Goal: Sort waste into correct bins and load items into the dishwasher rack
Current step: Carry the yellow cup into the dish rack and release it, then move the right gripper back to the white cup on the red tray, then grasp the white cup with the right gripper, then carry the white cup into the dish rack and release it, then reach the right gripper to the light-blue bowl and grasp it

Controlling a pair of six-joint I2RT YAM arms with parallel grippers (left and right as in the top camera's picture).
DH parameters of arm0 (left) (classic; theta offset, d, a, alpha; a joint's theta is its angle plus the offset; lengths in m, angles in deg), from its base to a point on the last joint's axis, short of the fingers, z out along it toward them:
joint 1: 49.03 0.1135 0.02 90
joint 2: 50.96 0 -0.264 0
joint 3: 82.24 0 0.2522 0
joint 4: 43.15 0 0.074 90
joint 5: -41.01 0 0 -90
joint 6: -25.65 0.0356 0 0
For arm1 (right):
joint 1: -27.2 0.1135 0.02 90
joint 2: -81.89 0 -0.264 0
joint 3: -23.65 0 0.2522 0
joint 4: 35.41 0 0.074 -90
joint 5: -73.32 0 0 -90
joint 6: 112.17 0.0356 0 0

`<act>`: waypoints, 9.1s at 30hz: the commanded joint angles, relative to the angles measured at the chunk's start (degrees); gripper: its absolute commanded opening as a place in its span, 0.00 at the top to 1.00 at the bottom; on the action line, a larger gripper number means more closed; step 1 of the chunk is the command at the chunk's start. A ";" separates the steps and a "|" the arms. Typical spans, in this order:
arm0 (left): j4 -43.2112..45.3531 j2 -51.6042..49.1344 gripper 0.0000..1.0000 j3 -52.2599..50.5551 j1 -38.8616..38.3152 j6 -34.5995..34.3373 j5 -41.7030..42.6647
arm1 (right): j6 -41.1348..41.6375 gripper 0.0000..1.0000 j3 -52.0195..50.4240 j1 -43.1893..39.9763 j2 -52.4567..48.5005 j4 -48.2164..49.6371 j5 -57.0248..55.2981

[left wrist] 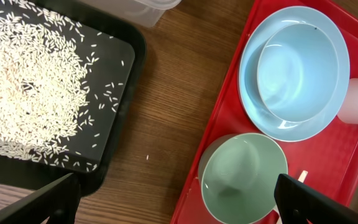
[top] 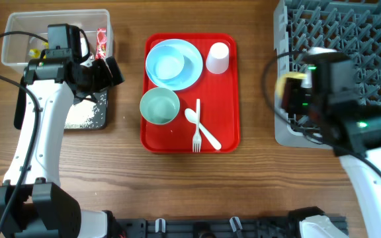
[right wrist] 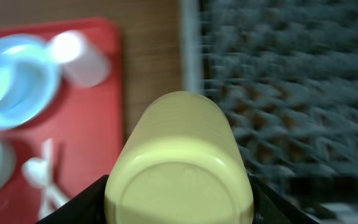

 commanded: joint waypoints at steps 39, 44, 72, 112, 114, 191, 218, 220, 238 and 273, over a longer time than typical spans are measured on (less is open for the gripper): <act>0.42 0.11 0.00 0.37 0.20 0.11 -0.35 | -1.90 0.53 0.92 -45.81 -23.26 4.68 11.82; 0.42 0.11 0.00 0.37 0.20 0.11 -0.35 | -1.92 0.53 0.74 -45.81 -24.48 4.09 11.67; 0.35 0.11 0.00 0.37 0.20 0.09 -0.33 | -2.99 0.20 6.78 -45.75 -23.30 1.68 15.98; -1.25 0.11 0.00 0.37 0.20 0.11 -0.37 | 1.92 0.16 21.33 8.50 -57.35 31.89 12.98; -1.09 0.11 0.00 0.37 0.20 0.11 -0.37 | 1.75 0.16 21.33 8.55 -57.61 32.50 13.81; 0.59 -0.63 0.00 0.37 0.20 0.09 -1.64 | 1.97 0.47 -8.90 -19.93 4.79 -1.18 7.72; -0.11 -0.63 0.00 0.37 0.20 0.09 -1.64 | 5.18 0.48 -11.52 -27.12 -20.02 5.75 6.21; -0.09 -0.63 0.00 0.37 0.20 0.09 -1.64 | 5.27 0.47 -11.52 -27.12 -20.24 6.01 6.21; -0.37 -0.63 0.00 0.37 0.20 0.09 -1.64 | -2.95 0.10 1.84 -26.91 -15.45 0.35 17.22; -0.68 -4.09 0.00 0.35 0.15 0.11 -1.66 | 14.36 0.21 12.72 18.01 -47.89 39.71 25.53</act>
